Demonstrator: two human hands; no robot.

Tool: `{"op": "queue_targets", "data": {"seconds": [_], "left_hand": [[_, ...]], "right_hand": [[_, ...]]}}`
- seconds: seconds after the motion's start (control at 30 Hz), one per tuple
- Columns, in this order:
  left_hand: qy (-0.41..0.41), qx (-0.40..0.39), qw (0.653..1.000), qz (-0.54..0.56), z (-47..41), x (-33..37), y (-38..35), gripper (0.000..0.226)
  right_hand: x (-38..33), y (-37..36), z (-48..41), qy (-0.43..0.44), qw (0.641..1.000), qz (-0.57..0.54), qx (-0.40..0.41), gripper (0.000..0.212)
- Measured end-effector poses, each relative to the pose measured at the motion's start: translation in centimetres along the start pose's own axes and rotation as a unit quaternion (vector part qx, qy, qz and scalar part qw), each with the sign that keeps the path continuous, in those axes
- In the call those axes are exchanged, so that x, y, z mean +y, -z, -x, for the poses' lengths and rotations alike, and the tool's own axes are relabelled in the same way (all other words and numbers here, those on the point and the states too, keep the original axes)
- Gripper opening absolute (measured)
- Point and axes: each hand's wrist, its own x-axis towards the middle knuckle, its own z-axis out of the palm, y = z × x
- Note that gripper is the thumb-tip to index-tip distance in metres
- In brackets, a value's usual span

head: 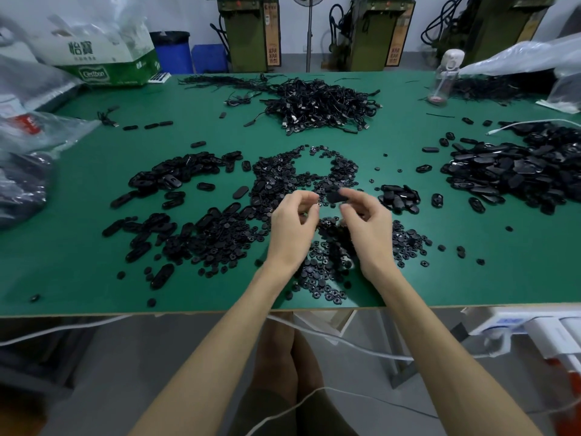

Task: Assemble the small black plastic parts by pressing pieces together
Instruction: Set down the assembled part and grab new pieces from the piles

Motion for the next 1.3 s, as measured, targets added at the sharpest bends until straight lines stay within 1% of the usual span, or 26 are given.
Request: {"op": "queue_targets", "data": {"seconds": [0.07,0.1,0.17,0.2,0.27,0.33,0.4,0.47,0.53,0.6,0.67,0.73,0.83,0.9,0.97,1.13,1.2,1.3], "left_hand": [[-0.08,0.004,0.993,-0.088,0.3,0.5,-0.2,0.019],[-0.12,-0.011,0.985,-0.123,0.5,0.7,-0.3,0.02],[-0.179,-0.054,0.967,-0.173,0.6,1.0,-0.4,0.02],[-0.186,-0.071,0.963,-0.18,0.4,1.0,-0.3,0.019],[-0.159,-0.085,0.969,-0.169,-0.6,0.8,0.3,0.018],[-0.095,-0.078,0.981,-0.151,-2.2,0.3,1.5,0.019],[-0.034,-0.054,0.988,-0.14,-4.0,-0.6,3.1,0.021],[0.009,-0.03,0.983,-0.182,-5.7,-1.9,5.3,0.029],[0.045,-0.016,0.963,-0.264,-7.4,-3.4,7.8,0.044],[0.071,-0.004,0.936,-0.346,-9.1,-5.0,10.6,0.057],[0.088,-0.006,0.904,-0.418,-10.5,-6.3,13.5,0.059],[0.11,-0.028,0.882,-0.458,-11.5,-7.3,15.7,0.058],[0.126,-0.074,0.851,-0.505,-12.3,-8.7,17.4,0.057],[0.138,-0.098,0.83,-0.532,-12.4,-9.3,17.9,0.045],[0.132,-0.094,0.823,-0.545,-12.2,-9.7,18.3,0.033],[0.077,-0.055,0.819,-0.566,-11.6,-9.9,18.8,0.018],[0.073,-0.044,0.832,-0.548,-11.3,-10.2,18.8,0.015],[0.062,-0.022,0.862,-0.502,-10.7,-10.0,18.3,0.017]], "right_hand": [[0.4,0.2,-0.4,-0.047,0.996,-0.062,0.047,0.041],[0.6,0.4,-0.5,-0.067,0.992,-0.088,0.062,0.048],[0.8,0.5,-0.7,-0.089,0.986,-0.12,0.067,0.062],[0.9,0.4,-0.8,-0.094,0.985,-0.132,0.06,0.069],[1.2,0.3,-1.0,-0.1,0.985,-0.135,0.046,0.079],[1.4,0.4,-1.2,-0.103,0.986,-0.124,0.041,0.082],[1.5,0.4,-1.2,-0.103,0.986,-0.126,0.043,0.082],[1.4,0.5,-1.0,-0.105,0.984,-0.133,0.052,0.08],[1.3,0.4,-0.9,-0.098,0.986,-0.125,0.055,0.077],[1.3,0.4,-0.8,-0.083,0.99,-0.103,0.041,0.072],[1.3,0.3,-0.7,-0.064,0.996,-0.064,0.014,0.066],[1.1,0.1,-0.6,-0.046,0.998,-0.028,-0.013,0.063],[0.9,-0.1,-0.4,-0.019,0.998,0.029,-0.046,0.061],[0.7,-0.2,-0.4,-0.006,0.996,0.069,-0.063,0.059],[0.5,-0.3,-0.3,0.004,0.991,0.106,-0.078,0.057],[0.5,-0.7,-0.3,0.043,0.968,0.217,-0.116,0.053],[0.6,-0.8,-0.4,0.046,0.954,0.265,-0.134,0.054],[0.9,-1.0,-0.6,0.055,0.929,0.325,-0.167,0.052]]}}
